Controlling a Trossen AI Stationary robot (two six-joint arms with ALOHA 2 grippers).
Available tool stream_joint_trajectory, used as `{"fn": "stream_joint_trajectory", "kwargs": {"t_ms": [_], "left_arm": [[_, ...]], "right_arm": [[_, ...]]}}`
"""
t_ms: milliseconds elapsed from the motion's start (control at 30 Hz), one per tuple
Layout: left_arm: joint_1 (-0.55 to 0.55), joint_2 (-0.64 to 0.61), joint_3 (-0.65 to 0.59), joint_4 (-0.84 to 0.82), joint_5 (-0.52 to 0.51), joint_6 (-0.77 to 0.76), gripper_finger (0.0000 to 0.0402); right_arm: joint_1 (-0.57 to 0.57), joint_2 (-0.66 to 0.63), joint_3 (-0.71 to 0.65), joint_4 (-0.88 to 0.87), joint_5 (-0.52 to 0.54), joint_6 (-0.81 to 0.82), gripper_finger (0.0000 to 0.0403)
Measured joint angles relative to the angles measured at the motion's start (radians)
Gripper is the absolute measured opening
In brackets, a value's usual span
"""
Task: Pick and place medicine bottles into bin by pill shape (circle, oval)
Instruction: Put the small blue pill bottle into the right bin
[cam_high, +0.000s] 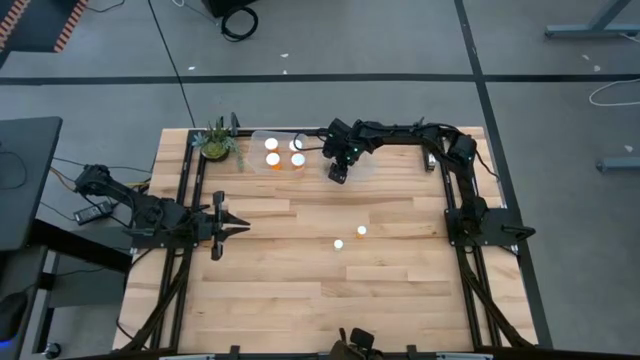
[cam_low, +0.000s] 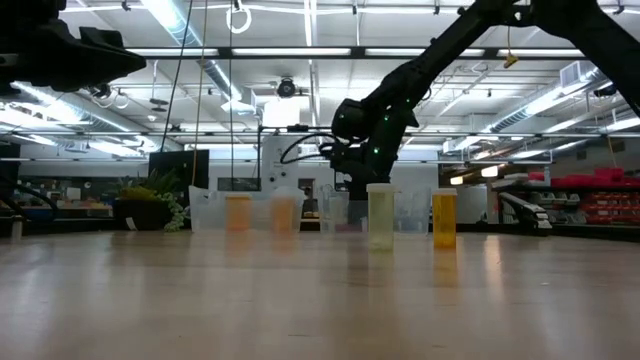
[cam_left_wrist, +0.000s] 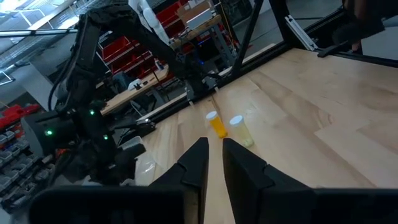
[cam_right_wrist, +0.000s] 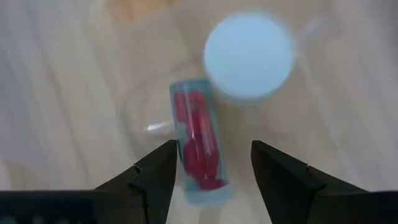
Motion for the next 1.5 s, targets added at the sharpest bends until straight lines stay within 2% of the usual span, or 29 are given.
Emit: {"fn": "stream_joint_trajectory", "kwargs": {"t_ms": [367, 700, 833, 1100, 1367, 1500], "left_arm": [[0.0, 0.0, 0.0, 0.0, 0.0, 0.0, 0.0055], [0.0, 0.0, 0.0, 0.0, 0.0, 0.0, 0.0052], [0.0, 0.0, 0.0, 0.0, 0.0, 0.0, 0.0052], [0.0, 0.0, 0.0, 0.0, 0.0, 0.0, 0.0061], [0.0, 0.0, 0.0, 0.0, 0.0, 0.0, 0.0052], [0.0, 0.0, 0.0, 0.0, 0.0, 0.0, 0.0051]], "right_arm": [[-0.037, -0.001, 0.001, -0.021, 0.002, -0.037, 0.0201], [-0.051, -0.001, 0.001, -0.025, 0.001, -0.248, 0.0147], [-0.053, -0.001, 0.001, -0.014, -0.041, -0.333, 0.013], [-0.053, -0.003, 0.001, -0.036, -0.063, -0.398, 0.0132], [-0.048, -0.005, 0.048, -0.173, 0.02, -0.396, 0.0133], [-0.032, -0.005, 0.12, -0.294, 0.112, -0.353, 0.0133]]}}
